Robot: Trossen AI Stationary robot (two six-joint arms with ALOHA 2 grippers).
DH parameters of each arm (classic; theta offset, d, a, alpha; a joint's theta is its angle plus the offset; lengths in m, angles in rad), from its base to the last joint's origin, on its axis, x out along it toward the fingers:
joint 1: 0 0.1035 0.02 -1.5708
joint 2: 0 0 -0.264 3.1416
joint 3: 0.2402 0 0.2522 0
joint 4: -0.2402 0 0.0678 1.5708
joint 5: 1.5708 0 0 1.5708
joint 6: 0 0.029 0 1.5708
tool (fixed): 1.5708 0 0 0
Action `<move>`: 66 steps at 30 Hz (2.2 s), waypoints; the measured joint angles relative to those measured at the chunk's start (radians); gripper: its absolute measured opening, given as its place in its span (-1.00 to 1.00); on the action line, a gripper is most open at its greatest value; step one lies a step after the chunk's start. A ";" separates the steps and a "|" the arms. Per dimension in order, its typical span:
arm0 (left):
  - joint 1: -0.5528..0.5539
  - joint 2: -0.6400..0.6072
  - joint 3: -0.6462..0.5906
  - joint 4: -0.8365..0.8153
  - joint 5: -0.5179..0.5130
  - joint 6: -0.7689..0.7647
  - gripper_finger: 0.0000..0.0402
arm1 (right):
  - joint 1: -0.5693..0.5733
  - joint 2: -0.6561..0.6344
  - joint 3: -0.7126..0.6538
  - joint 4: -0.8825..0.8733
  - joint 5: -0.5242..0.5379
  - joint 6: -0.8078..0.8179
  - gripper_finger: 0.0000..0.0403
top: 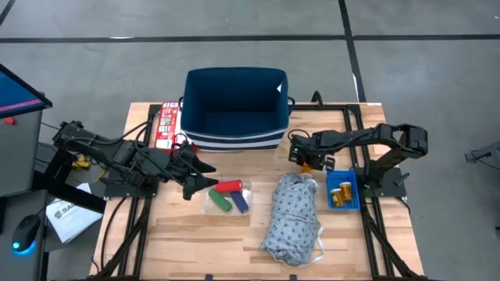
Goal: Pick & place medical supplies in basket/bin
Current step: Put the orange pill bottle into the small blue bin
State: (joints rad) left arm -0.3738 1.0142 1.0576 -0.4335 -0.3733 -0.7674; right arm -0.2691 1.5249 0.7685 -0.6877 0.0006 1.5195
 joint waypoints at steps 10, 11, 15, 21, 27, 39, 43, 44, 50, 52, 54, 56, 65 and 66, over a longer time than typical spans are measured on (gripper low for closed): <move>0.000 0.000 0.000 0.000 0.000 0.000 0.33 | -0.001 -0.021 0.082 -0.083 0.023 -0.025 -0.12; 0.000 0.000 0.000 0.000 0.000 0.000 0.33 | -0.001 -0.032 0.095 -0.110 0.028 -0.032 -0.12; 0.000 0.000 0.000 0.000 0.000 0.002 0.33 | -0.001 -0.097 0.132 -0.231 0.059 -0.053 -0.12; 0.000 0.000 0.000 -0.001 0.003 0.028 0.33 | 0.007 -0.250 0.137 -0.400 0.076 -0.037 -0.12; 0.000 0.000 0.000 0.000 0.003 0.035 0.33 | 0.100 -0.394 0.137 -0.569 0.076 0.038 -0.12; 0.000 0.000 0.000 -0.001 -0.002 0.037 0.33 | 0.403 -0.485 0.137 -0.782 0.052 0.317 -0.12; 0.000 0.000 0.000 0.000 -0.002 0.037 0.33 | 0.448 -0.467 0.133 -0.797 0.051 0.356 -0.12; 0.000 0.000 0.000 0.000 -0.002 0.037 0.33 | 0.453 -0.464 0.123 -0.792 0.050 0.358 -0.12; 0.000 0.000 0.000 0.000 -0.005 0.037 0.33 | 0.451 -0.458 0.011 -0.686 0.020 0.350 -0.12; 0.000 0.000 0.000 0.000 -0.005 0.036 0.33 | 0.451 -0.458 -0.010 -0.677 0.019 0.363 -0.12; 0.000 0.000 0.000 0.000 -0.006 0.033 0.33 | 0.450 -0.459 -0.020 -0.670 0.021 0.362 -0.12; 0.000 0.000 0.000 0.000 -0.009 0.033 0.33 | 0.450 -0.459 -0.041 -0.662 0.015 0.348 -0.12; 0.000 0.000 0.000 0.000 -0.017 0.038 0.33 | 0.437 -0.422 -0.048 -0.650 -0.001 0.320 -0.10; 0.000 0.000 0.000 -0.001 -0.018 0.044 0.33 | 0.434 -0.418 -0.048 -0.650 -0.003 0.317 -0.09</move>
State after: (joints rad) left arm -0.3737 1.0145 1.0576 -0.4341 -0.3914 -0.7230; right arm 0.1644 1.1070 0.7200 -1.3374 -0.0025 1.8364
